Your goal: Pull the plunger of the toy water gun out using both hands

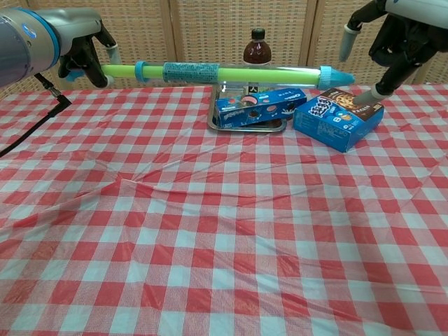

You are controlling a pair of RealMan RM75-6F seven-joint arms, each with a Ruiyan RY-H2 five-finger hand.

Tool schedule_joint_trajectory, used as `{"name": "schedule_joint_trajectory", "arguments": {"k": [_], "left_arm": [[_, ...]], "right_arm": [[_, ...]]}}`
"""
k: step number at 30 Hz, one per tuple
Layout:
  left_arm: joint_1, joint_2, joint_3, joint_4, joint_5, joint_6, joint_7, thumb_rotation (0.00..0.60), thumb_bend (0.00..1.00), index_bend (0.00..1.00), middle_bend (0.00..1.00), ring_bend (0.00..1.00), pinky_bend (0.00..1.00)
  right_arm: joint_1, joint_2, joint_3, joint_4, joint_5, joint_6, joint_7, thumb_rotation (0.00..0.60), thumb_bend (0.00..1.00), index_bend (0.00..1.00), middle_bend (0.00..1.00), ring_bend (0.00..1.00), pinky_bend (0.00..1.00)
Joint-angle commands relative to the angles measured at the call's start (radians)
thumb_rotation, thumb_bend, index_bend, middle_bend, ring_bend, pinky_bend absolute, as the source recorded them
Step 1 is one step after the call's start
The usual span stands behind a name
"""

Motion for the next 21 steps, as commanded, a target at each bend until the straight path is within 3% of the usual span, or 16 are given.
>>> {"name": "schedule_joint_trajectory", "arguments": {"k": [1,21], "left_arm": [[-0.007,-0.001,0.001,-0.008,-0.008,0.006,0.007,0.6,0.64,0.84,0.94,0.85,0.72],[-0.031,0.0,0.014,-0.038,-0.046,0.028,0.009,0.6,0.64,0.84,0.94,0.85,0.72]], "right_arm": [[0.005,-0.004,-0.003,-0.002,0.002,0.004,-0.006,0.6,0.26,0.47,1.0,0.99,0.56],[0.035,-0.044,-0.015,0.018,0.038,0.022,-0.006,0.6,0.29,0.57,1.0,1.0,0.56]]}}
